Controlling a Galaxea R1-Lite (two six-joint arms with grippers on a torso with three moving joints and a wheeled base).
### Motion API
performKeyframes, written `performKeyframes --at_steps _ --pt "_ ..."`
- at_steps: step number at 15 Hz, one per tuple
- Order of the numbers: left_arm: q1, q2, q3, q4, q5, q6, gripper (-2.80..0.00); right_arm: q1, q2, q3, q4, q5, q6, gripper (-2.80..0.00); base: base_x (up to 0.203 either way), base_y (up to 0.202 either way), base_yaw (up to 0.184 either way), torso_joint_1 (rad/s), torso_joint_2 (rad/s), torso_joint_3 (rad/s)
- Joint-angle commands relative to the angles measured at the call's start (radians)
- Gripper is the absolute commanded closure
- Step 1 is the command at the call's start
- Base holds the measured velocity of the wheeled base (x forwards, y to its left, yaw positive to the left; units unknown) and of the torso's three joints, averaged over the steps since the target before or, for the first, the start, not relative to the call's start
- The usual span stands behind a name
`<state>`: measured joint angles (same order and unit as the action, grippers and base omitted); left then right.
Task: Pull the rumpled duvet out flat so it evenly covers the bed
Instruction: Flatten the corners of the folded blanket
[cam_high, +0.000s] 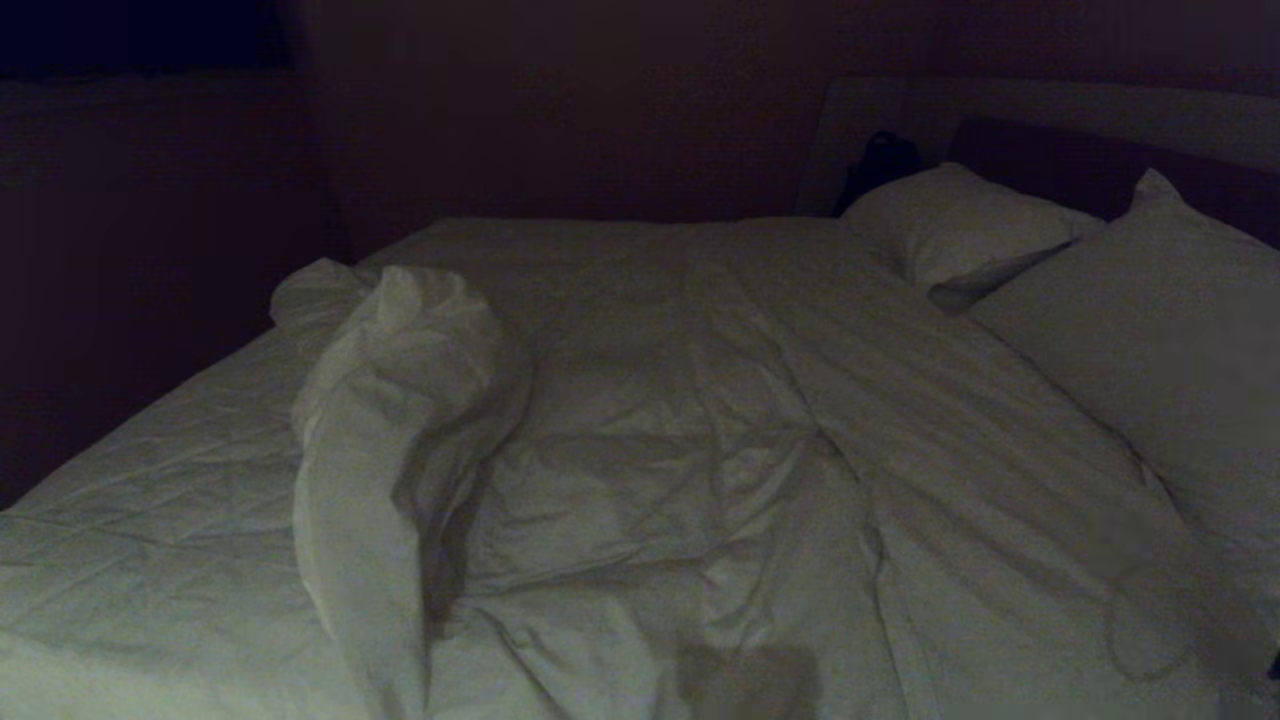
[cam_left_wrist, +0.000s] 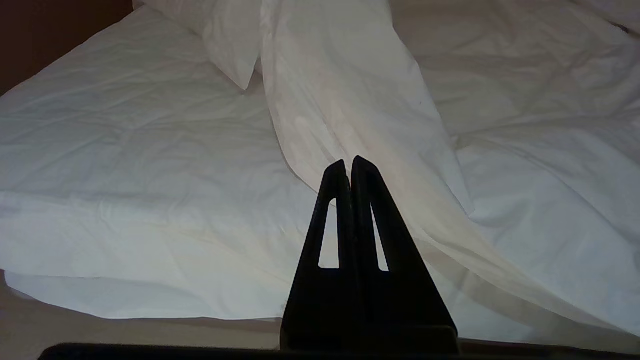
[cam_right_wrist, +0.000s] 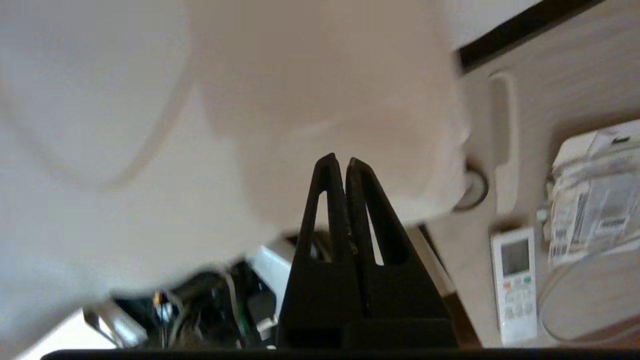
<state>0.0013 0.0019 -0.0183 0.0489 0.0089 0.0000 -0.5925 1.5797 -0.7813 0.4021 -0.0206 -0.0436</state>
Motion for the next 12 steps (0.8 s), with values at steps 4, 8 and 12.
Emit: performKeyframes --at_steps 4,8,12 --pt "0.000 0.000 0.000 0.000 0.000 0.000 0.00 -0.049 0.116 0.012 -0.164 0.004 -0.001 0.00 0.000 0.000 0.000 0.000 0.00 0.000" --pt "0.000 0.000 0.000 0.000 0.000 0.000 0.00 -0.085 0.241 0.049 -0.196 0.028 0.001 0.00 0.000 0.000 0.000 0.000 0.00 0.000" --pt "0.000 0.000 0.000 0.000 0.000 0.000 0.00 -0.099 0.320 0.143 -0.325 0.036 -0.001 0.00 0.000 0.000 0.000 0.000 0.00 0.000"
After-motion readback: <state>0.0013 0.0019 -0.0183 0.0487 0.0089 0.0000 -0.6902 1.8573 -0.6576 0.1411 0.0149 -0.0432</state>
